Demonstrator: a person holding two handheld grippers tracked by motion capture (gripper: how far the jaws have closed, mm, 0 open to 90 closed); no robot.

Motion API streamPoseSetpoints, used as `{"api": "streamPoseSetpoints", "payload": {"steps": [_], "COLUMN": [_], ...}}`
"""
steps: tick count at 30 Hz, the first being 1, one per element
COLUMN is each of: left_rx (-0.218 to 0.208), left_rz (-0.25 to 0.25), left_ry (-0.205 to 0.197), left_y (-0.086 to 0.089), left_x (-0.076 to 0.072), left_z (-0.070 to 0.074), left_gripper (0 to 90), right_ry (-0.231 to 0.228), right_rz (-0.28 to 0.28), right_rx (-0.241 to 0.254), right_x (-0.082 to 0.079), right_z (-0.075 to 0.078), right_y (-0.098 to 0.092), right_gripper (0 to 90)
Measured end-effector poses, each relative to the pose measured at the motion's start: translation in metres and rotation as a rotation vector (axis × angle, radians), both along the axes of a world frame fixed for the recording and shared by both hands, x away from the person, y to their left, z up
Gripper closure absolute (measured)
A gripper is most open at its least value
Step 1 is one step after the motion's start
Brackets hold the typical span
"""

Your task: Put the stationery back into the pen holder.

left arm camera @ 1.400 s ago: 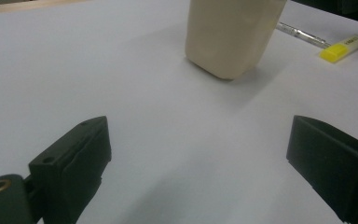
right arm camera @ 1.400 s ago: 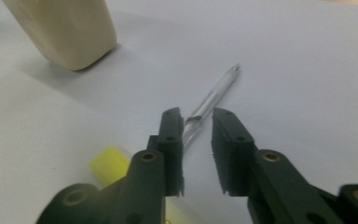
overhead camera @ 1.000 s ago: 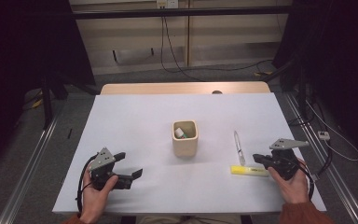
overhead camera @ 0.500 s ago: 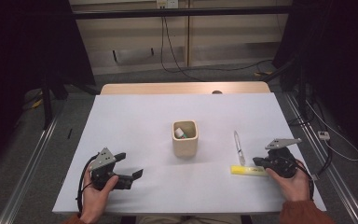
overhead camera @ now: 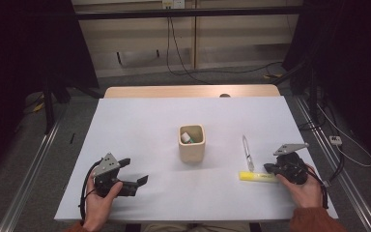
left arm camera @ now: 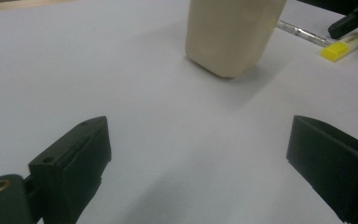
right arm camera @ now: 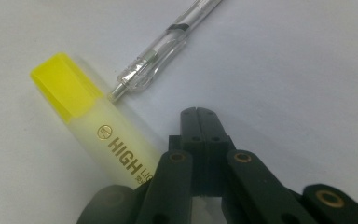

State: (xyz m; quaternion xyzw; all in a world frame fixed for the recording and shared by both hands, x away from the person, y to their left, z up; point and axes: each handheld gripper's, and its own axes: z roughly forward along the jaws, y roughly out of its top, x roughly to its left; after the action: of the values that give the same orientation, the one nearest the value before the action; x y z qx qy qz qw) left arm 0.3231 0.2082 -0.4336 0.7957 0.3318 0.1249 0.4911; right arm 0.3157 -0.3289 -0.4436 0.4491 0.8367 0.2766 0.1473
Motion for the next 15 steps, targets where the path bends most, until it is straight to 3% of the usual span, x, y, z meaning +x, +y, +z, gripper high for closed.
{"api": "streamPoseSetpoints", "payload": {"steps": [2,7,11,15], "left_rx": [0.001,-0.002,-0.002,0.001], "left_rz": [-0.001,0.000,-0.003,-0.006], "left_ry": [-0.002,0.001,0.002,0.001], "left_y": [0.000,0.001,0.001,0.001], "left_x": [0.000,0.000,0.000,0.000], "left_z": [0.000,0.000,0.000,0.000], "left_gripper": [6.3,6.3,6.3,6.3], "right_ry": [0.001,0.018,0.040,0.039], "right_rz": [-0.007,-0.007,-0.001,0.013], "right_rx": [0.018,-0.038,-0.022,-0.037], "right_x": [-0.001,-0.002,-0.005,-0.009], "right_z": [-0.001,0.003,0.004,0.005], "right_y": [-0.002,0.006,0.005,0.008], "right_gripper": [90.0,90.0,90.0,90.0]}}
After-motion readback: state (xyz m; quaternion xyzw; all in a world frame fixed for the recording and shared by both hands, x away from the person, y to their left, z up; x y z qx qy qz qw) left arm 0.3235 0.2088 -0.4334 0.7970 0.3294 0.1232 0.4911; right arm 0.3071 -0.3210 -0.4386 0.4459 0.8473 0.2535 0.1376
